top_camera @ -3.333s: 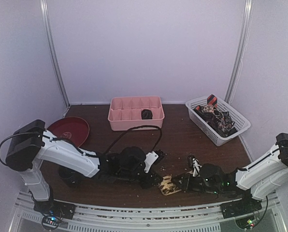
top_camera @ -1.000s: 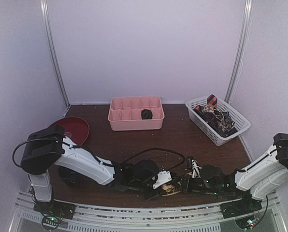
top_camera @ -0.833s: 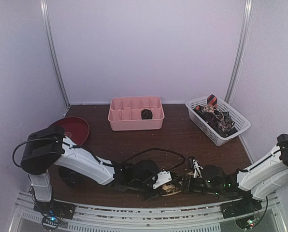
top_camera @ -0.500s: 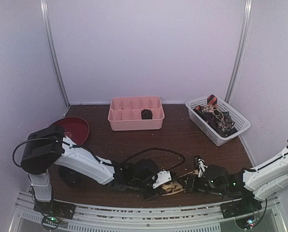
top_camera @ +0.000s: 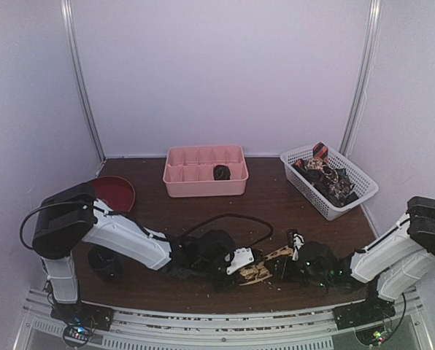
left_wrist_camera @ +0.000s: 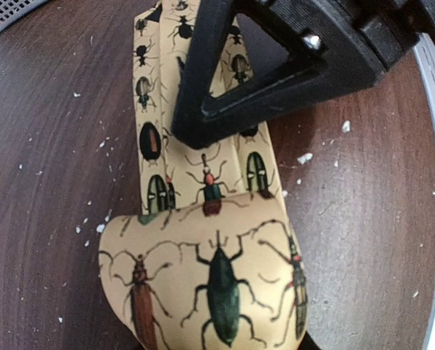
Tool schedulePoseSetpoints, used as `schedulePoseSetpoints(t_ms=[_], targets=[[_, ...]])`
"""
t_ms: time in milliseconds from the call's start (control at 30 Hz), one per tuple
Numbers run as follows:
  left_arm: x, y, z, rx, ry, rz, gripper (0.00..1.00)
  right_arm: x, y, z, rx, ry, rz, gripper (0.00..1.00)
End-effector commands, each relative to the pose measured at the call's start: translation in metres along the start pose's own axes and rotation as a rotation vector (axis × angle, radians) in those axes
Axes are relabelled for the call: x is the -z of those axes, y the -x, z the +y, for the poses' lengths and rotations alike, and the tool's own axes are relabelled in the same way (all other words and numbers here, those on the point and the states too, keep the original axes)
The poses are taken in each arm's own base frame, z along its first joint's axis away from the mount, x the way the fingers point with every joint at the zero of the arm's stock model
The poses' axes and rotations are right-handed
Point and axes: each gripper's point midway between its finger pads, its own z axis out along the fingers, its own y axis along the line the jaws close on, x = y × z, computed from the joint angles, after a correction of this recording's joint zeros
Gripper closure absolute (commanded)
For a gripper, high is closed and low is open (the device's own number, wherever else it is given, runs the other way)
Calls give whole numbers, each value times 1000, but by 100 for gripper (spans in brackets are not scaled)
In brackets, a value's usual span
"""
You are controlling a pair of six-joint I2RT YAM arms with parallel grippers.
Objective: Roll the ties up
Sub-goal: Roll the tie at the center of the board.
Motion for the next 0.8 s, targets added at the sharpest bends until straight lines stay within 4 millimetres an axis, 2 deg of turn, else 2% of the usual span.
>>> schedulePoseSetpoints(t_ms=[0,167,433,767], targets=[[1,-31,9,-18,1,112,65,-6,-7,-19,42,-48,51,74],[2,-36,15,-22,10,133,66,-1,-5,-5,54,10,61,72],[3,-39,11,-42,-11,126,65,8,3,39,66,167,89,63],[2,-42,12,-45,-5,129,65,-10,-4,77,30,288,159,57]])
